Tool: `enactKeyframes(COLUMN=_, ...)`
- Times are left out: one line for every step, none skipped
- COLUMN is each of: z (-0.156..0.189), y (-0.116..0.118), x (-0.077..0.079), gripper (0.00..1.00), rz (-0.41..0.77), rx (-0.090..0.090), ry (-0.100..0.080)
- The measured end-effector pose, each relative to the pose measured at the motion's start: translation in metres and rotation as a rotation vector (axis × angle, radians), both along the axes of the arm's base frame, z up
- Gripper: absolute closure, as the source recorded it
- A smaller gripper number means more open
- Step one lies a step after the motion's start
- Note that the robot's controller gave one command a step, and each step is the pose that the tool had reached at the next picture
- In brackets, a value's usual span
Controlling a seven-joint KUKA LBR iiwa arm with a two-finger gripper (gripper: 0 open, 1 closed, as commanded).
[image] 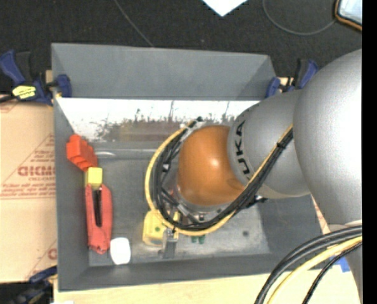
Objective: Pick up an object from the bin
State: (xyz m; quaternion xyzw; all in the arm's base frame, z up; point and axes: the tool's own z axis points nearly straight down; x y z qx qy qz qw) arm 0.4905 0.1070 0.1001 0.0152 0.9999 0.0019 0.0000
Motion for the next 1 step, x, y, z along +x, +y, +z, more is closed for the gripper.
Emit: enactKeyframes(z=-0.0298, y=0.0102, x=0.0000, gripper=0.00, rz=0.058, rx=0.005, ry=-0.014)
